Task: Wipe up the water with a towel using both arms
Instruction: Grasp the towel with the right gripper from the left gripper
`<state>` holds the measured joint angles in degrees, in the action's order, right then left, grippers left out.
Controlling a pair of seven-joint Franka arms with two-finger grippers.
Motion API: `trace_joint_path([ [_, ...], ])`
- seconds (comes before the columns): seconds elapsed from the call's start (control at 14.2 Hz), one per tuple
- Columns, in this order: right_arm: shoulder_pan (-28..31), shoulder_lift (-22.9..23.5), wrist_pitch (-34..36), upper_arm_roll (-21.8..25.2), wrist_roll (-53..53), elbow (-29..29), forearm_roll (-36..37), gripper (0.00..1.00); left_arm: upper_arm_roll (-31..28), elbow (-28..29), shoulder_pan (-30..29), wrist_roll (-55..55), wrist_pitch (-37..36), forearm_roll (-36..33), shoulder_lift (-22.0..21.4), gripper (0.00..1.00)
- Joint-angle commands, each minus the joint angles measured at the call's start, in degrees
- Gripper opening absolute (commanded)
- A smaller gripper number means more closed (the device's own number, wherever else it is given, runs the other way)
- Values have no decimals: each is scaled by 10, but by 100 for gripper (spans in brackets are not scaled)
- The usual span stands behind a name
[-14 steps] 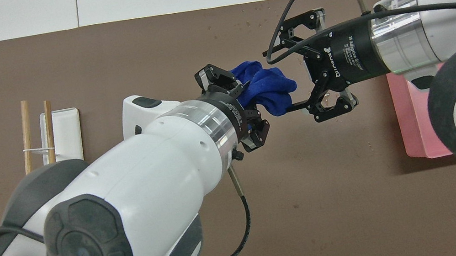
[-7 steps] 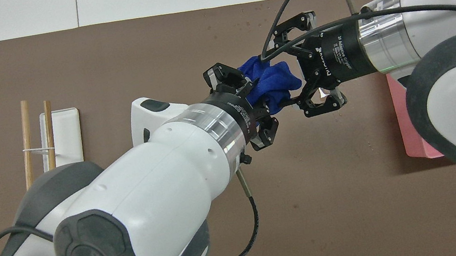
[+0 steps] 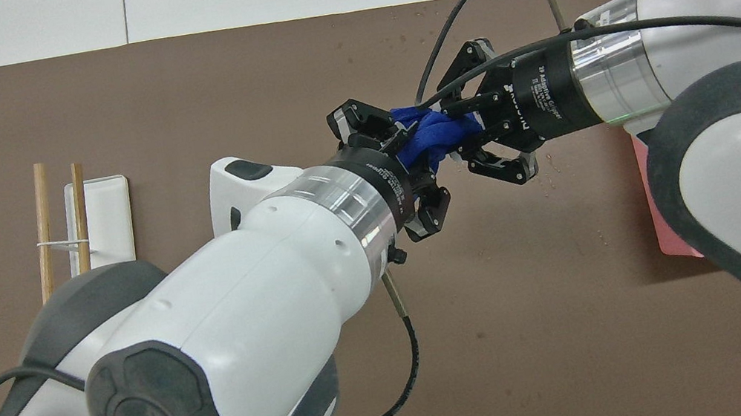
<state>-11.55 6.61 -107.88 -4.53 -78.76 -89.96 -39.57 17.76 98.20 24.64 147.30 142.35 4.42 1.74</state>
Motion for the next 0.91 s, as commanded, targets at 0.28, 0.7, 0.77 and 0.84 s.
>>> trace_joint_path([
  [0.28, 0, -3, -13, -1, 5, 1, 27, 0, -4, 7, 6, 13, 12, -15, -1, 16],
  [0.7, 5, -1, -36, 0, 9, -2, 77, 0, -4, 18, 1, 3, 9, -15, -2, 59],
  [0.77, 5, 0, -43, 0, 10, -4, 88, 0, -5, 24, -3, -5, 8, -15, -5, 59],
  [0.84, 9, 1, -56, 0, 12, -7, 105, 0, -5, 30, -9, -15, 7, -15, -8, 59],
])
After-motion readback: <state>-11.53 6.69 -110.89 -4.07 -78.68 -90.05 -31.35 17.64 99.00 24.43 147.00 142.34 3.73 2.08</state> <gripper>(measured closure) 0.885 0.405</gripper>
